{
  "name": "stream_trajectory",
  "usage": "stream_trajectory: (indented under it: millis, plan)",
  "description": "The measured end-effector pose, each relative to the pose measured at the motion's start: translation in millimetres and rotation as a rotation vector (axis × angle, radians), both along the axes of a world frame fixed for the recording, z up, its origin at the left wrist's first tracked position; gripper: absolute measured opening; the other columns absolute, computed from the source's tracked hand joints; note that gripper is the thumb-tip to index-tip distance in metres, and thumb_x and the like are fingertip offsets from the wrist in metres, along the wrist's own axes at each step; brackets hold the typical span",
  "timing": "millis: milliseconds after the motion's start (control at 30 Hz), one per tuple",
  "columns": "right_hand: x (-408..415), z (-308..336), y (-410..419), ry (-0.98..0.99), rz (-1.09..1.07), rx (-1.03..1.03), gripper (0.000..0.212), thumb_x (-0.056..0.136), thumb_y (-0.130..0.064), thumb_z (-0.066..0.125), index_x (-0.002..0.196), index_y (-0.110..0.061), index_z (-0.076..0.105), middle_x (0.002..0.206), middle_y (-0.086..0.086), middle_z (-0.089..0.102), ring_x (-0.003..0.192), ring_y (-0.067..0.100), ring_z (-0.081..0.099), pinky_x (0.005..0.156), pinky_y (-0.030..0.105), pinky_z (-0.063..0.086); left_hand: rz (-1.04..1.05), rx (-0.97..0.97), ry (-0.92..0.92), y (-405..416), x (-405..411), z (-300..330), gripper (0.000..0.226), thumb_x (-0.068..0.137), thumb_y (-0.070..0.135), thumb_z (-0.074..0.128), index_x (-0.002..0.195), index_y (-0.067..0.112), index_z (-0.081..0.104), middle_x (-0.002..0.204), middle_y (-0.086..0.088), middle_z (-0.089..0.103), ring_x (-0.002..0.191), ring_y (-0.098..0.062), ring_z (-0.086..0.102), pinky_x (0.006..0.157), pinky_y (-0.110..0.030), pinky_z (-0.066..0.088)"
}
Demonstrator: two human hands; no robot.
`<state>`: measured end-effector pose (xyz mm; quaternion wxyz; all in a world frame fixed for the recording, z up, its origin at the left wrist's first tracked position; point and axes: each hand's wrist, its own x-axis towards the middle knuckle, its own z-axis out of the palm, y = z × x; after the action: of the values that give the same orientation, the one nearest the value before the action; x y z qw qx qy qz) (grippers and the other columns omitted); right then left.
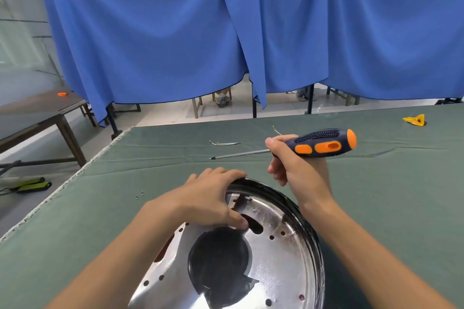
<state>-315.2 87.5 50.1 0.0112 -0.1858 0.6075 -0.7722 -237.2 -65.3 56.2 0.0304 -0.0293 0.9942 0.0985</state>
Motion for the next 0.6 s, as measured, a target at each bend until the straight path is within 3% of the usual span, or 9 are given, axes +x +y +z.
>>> stream_trajectory:
  millis: [600]
  plan:
    - [-0.1,-2.1,-0.1,0.010,0.003,0.034,0.013,0.081,-0.026,0.072,0.070,-0.021,0.066,0.049,0.003,0.058,0.042,0.012,0.051,0.039,0.019,0.037,0.002,0.041,-0.001,-6.7,-1.6,-2.9,0.078,0.071,0.059,0.070,0.135,0.042,0.030,0.121,0.010,0.045,0.113,-0.015,0.037,0.093,-0.032,0.027]
